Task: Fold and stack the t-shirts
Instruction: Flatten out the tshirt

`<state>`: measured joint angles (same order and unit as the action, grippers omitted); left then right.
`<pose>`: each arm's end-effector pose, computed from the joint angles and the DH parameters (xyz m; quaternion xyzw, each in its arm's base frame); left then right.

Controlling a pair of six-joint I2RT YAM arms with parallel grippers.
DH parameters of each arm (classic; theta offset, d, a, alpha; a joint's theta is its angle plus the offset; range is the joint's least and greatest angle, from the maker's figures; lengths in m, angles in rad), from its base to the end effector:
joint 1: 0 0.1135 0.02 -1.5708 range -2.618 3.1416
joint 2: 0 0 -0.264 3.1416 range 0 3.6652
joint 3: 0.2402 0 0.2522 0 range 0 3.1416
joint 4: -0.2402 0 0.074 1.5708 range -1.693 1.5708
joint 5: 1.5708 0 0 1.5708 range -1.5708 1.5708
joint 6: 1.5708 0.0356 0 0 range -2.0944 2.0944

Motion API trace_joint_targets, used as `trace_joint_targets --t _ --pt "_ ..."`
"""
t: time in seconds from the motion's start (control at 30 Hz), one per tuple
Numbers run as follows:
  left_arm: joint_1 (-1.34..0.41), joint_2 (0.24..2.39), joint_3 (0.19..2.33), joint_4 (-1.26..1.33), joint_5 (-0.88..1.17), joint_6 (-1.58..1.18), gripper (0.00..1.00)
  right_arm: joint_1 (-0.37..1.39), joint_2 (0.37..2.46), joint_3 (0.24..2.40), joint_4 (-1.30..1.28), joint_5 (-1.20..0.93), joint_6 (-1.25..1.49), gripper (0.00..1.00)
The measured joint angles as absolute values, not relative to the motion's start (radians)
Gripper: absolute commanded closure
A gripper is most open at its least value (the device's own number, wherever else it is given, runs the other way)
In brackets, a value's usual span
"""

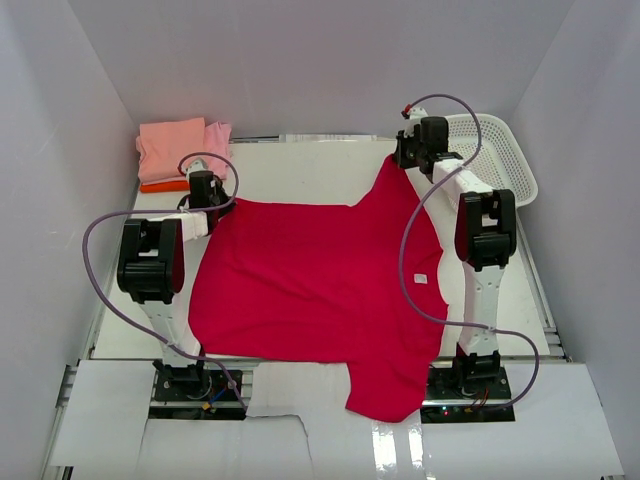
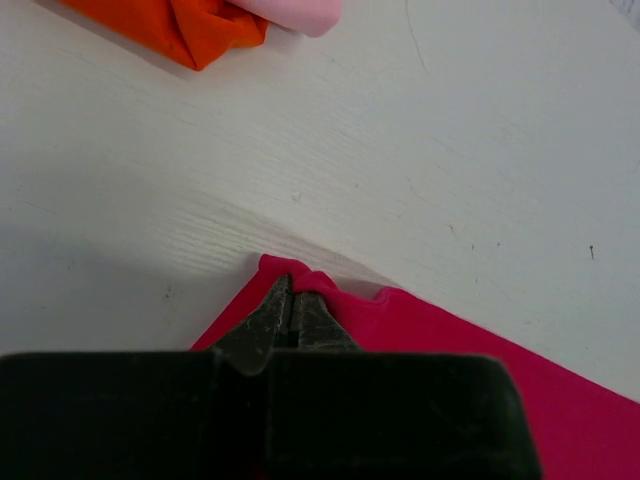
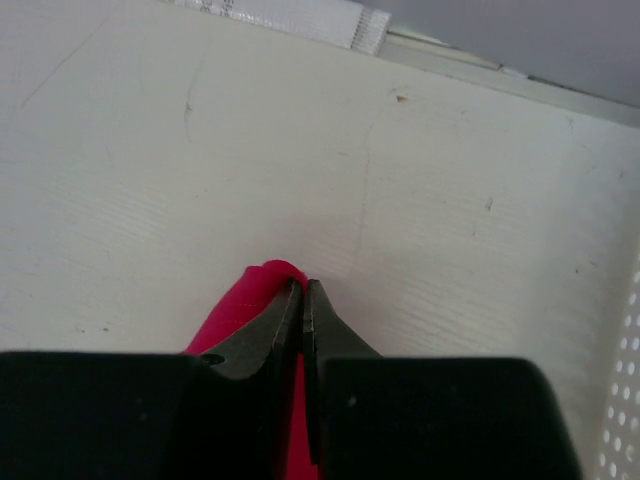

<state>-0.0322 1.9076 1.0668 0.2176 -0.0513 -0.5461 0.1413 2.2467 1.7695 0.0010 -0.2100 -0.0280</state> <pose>0.4041 -0.0112 0.1562 -0.2374 0.8574 -0.1082 0.4437 0.5207 0.0816 0.2104 -0.1261 0.8416 0.1187 0.5116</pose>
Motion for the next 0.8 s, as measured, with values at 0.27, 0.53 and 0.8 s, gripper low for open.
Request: trace_joint_targets --t 0.27,0.53,0.8 --pt "-0.032 1.912 1.082 0.216 -0.095 -0.522 1.0 0.155 2.299 1.902 -0.067 -0.185 -0.046 0.92" --pt "-0.032 1.99 1.145 0.215 -0.103 -0.485 1.0 0.155 2.305 1.91 -0.091 -0.174 -0.059 0.92" --pt "-0.032 2.02 1.201 0.194 -0.112 -0.418 0.94 0.155 2.346 1.917 -0.098 -0.166 -0.06 0.9"
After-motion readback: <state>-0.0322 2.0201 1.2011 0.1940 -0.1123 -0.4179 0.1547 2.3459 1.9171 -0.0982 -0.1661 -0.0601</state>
